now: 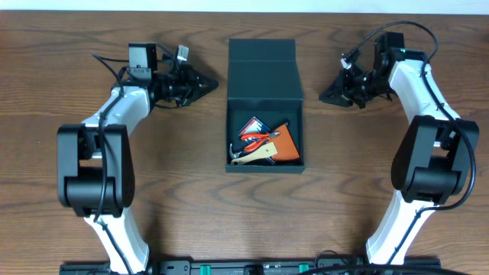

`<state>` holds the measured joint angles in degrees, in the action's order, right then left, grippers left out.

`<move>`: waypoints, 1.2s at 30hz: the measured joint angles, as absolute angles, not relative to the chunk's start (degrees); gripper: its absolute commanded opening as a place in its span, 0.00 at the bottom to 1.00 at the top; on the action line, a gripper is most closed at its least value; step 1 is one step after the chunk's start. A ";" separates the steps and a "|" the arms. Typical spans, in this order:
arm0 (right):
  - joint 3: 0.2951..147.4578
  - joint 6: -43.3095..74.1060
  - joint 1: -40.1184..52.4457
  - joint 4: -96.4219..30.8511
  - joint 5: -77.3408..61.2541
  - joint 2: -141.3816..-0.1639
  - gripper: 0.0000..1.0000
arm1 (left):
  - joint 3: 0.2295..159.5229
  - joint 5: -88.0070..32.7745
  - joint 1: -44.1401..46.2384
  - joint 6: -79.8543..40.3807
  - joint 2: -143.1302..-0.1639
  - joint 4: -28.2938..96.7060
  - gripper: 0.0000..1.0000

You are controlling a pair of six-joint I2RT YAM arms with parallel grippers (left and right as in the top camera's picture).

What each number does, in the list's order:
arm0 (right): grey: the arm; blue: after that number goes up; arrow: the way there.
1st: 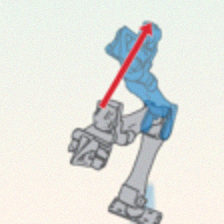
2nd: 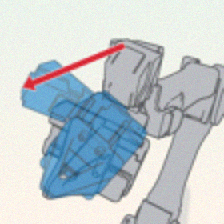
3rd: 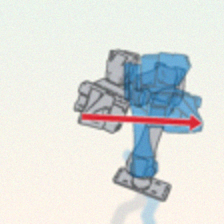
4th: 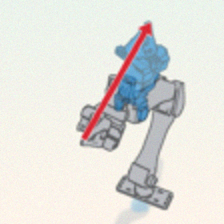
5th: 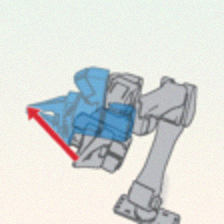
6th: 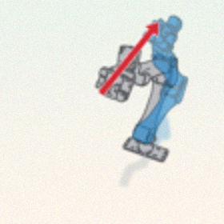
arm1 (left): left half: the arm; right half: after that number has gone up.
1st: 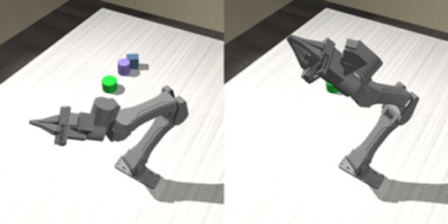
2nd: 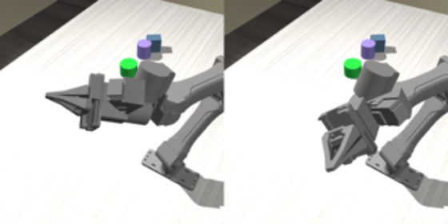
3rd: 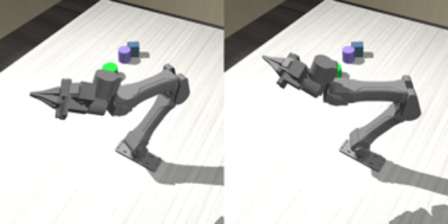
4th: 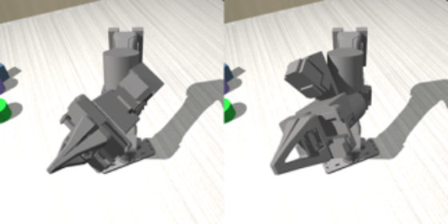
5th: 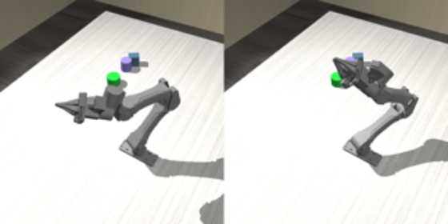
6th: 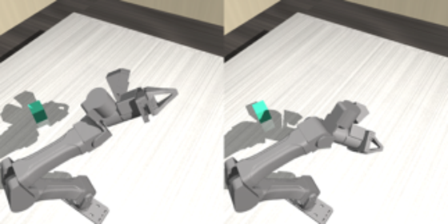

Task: Pack container
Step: 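Grip both sides of the box lid with left and right grippers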

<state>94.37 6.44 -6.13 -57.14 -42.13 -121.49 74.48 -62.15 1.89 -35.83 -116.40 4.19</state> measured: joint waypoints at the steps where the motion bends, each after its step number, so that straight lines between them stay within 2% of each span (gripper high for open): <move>1: 94.63 6.44 -6.44 -57.14 -42.26 -121.69 0.05 | 76.03 -62.37 1.87 -36.05 -117.49 4.38 0.05; 6: 99.11 6.33 -8.23 -57.80 -43.81 -121.99 0.11 | 84.33 -62.61 0.89 -37.43 -121.12 5.76 0.05; 9: 102.13 6.50 -8.84 -57.17 -46.37 -121.99 0.12 | 89.54 -59.94 -0.14 -35.46 -121.56 13.28 0.05; 14: 103.48 8.03 -8.93 -52.27 -49.08 -121.99 0.10 | 96.82 -47.66 -1.06 -25.58 -121.56 31.05 0.05; 17: 103.48 9.41 -8.93 -47.68 -49.60 -121.99 0.15 | 98.10 -41.12 -1.19 -19.53 -121.56 33.78 0.05; 18: 103.48 9.89 -8.93 -45.63 -49.69 -121.99 0.14 | 98.19 -39.66 -1.26 -17.72 -121.56 33.98 0.05; 19: 103.50 10.15 -8.93 -44.14 -49.78 -121.99 0.05 | 98.21 -38.65 -1.39 -16.21 -121.56 34.17 0.05; 20: 103.50 10.17 -8.93 -43.16 -49.82 -121.99 0.01 | 98.21 -37.93 -1.58 -14.55 -121.56 34.48 0.05; 27: 103.55 11.49 -8.93 -39.92 -50.17 -121.99 0.01 | 98.30 -36.53 -2.92 -0.30 -121.56 39.79 0.05; 36: 101.03 11.55 -8.95 -39.92 -49.78 -122.78 0.01 | 98.30 -42.57 -2.83 6.79 -122.41 39.33 0.05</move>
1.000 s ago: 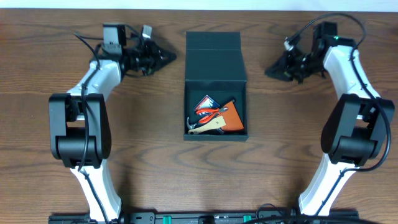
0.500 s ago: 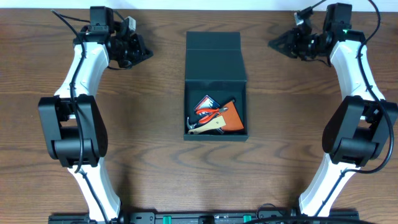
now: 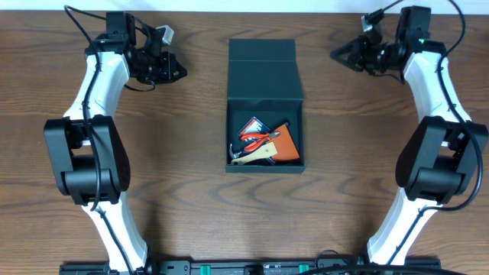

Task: Pack container
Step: 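Grip both sides of the box lid with left and right grippers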

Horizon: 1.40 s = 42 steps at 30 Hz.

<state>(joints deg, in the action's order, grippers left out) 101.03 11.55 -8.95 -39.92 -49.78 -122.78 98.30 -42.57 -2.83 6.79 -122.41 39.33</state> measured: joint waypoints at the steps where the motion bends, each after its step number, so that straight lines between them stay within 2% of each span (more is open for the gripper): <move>1: 100.71 11.57 -8.95 -39.92 -49.98 -123.17 0.01 | 98.30 -43.38 -2.83 7.09 -122.78 39.29 0.05; 13: 99.18 11.57 -8.75 -40.03 -53.32 -132.27 0.01 | 98.30 -49.17 -1.30 7.77 -127.33 38.39 0.06; 21: 99.18 11.57 -7.49 -39.99 -54.28 -133.14 0.01 | 98.30 -49.60 1.65 7.51 -127.44 35.94 0.06; 42: 97.76 11.57 -5.13 -39.70 -53.52 -134.61 0.01 | 98.30 -52.18 1.72 5.78 -133.88 33.95 0.06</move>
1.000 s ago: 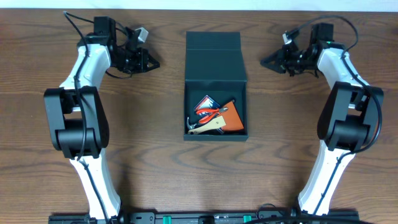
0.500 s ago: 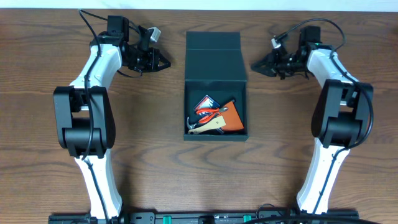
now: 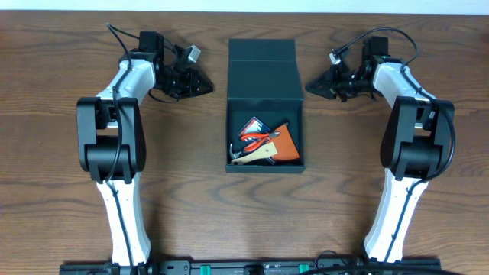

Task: Pack container

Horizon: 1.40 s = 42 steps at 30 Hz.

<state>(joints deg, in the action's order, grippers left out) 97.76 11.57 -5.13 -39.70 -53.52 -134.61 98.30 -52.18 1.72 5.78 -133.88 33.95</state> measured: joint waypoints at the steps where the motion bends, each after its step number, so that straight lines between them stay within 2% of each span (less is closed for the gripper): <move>1: 97.76 11.57 -5.10 -39.68 -53.45 -134.61 0.01 | 98.30 -52.29 1.80 5.76 -133.86 33.67 0.05; 14: 97.76 11.57 -4.38 -39.48 -52.51 -134.63 0.01 | 98.30 -52.58 5.98 2.74 -133.84 28.25 0.06; 42: 97.76 15.09 -2.07 -32.95 -57.01 -139.57 0.01 | 98.30 -52.58 5.89 -0.23 -133.88 27.42 0.06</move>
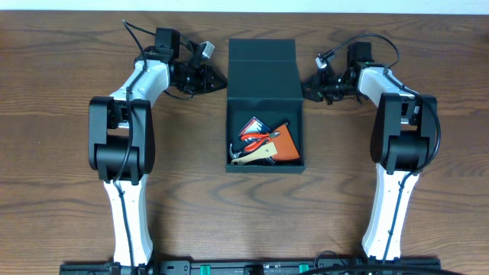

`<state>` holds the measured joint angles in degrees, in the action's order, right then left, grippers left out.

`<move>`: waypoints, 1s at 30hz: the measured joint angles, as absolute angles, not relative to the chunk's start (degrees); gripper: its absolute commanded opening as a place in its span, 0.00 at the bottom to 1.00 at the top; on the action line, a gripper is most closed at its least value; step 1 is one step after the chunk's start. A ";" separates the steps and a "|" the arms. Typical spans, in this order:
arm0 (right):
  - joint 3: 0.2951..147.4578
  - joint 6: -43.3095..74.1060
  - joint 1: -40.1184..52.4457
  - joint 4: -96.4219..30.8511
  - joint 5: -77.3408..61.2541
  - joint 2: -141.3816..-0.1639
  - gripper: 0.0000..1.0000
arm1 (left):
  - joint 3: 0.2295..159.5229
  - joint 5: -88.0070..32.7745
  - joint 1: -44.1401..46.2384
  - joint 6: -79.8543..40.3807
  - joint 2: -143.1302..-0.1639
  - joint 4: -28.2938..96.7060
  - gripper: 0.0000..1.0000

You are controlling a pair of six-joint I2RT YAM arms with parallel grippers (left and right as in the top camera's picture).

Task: Pack container

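A dark box (pixel 265 107) lies open in the middle of the table, its lid (pixel 262 67) folded back flat behind it. Red-handled pliers (pixel 258 139), an orange piece (pixel 284 142) and a pale-handled tool (pixel 252 156) lie in its front half. My left gripper (pixel 221 80) points at the lid's left edge and is close to touching it. My right gripper (pixel 306 84) points at the lid's right edge from the other side. Both wrists are rolled on their sides, so the gap between the fingers is hidden.
The wood table (pixel 183 191) runs around the box on all sides. Both arm bases stand at the front edge. Loose cables loop over each wrist near the table's far edge.
Both grippers have moved inward toward the box. The left was a short way off the lid's left side and now sits at its edge. The right has closed in on the right edge likewise.
Both grippers first pointed at the box from either side, some way off. Then they were drawn back toward the far corners of the table. After that they stood nearer the lid again, and now they flank its two side edges. The box and its contents have not moved.
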<state>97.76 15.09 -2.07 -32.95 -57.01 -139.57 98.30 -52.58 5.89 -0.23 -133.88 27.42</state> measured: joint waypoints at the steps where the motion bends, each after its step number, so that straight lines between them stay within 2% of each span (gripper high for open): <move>1: 97.76 15.14 -2.07 -32.77 -57.01 -139.57 0.01 | 98.30 -52.58 5.89 -0.25 -133.91 27.14 0.06; 30: 105.82 21.78 -2.55 -30.63 -55.81 -140.16 0.01 | 98.30 -53.87 5.89 -2.81 -134.21 25.23 0.05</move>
<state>105.82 21.78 -2.55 -30.63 -55.81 -140.16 98.30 -53.87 5.89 -2.81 -134.21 25.23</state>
